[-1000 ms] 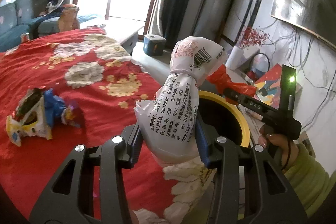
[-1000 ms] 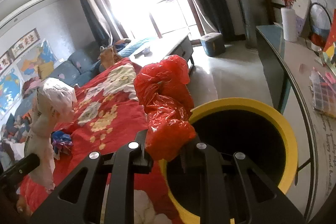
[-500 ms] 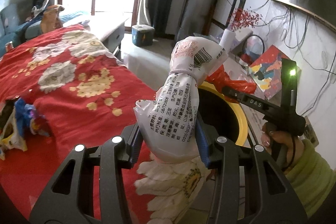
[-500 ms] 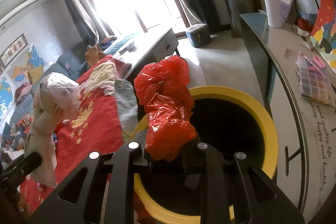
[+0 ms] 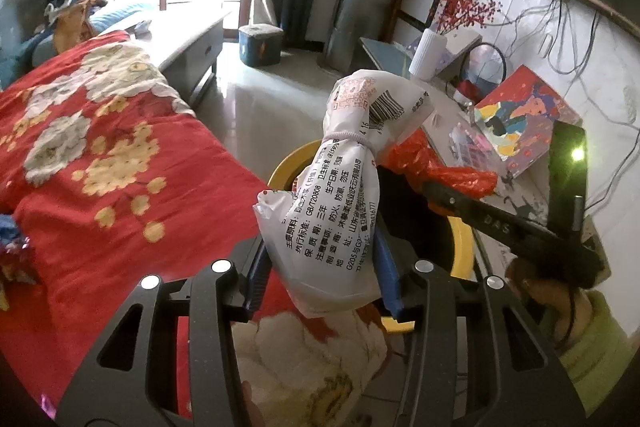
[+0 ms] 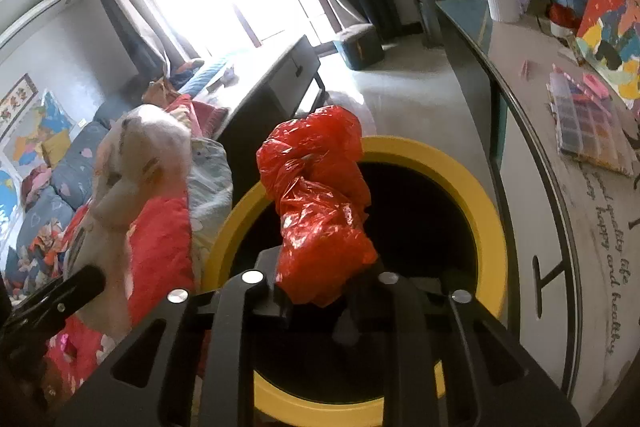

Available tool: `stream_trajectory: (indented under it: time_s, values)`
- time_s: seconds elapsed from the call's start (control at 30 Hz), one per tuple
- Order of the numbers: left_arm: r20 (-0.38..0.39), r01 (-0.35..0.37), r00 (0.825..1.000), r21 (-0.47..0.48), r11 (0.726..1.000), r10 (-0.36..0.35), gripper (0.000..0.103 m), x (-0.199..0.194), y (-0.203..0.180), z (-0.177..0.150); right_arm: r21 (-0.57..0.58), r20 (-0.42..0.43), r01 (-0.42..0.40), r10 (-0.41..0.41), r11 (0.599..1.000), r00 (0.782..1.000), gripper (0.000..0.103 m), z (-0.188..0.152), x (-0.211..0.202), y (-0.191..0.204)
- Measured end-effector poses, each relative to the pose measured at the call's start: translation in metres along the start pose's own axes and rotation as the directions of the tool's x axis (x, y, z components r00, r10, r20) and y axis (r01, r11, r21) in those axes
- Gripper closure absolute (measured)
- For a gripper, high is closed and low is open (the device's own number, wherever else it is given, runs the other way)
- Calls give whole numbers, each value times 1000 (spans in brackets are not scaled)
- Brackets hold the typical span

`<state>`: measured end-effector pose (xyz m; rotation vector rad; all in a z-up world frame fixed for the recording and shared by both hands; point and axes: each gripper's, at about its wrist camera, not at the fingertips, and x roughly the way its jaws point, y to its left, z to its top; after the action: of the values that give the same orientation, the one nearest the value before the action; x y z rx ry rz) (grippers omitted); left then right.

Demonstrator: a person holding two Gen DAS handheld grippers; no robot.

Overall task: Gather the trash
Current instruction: 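Open both grippers to drop the bags into the bin, then move both grippers back over the wrapper pile on the bedspread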

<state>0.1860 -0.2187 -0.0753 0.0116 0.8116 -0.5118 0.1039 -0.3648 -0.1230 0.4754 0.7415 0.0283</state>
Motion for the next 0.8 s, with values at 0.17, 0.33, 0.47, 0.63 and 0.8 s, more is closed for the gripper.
stream_trajectory:
  time_s: [0.17,0.33,0.47,0.63,0.8]
  values:
    - [-18,26,999,-21,999,-27,48,16,0,6,30,-6,11,-10,999,1000,55,-1,2,-7]
    - [12,63,998,-44,997,-62,22,10,3,6,59,23,20,-21,998,1000,43,2,-3,-12]
    - [47,62,997,-56,997,-59,12,-2,7,5,58,59,40,-44,998,997,37,3,-12,-9]
    - [94,47,995,-73,996,-40,11,-19,11,3,19,127,37,-39,999,991,29,8,-24,4]
    - [135,24,991,-74,997,-14,11,-36,15,1,-14,156,21,-19,1000,988,25,10,-32,18]
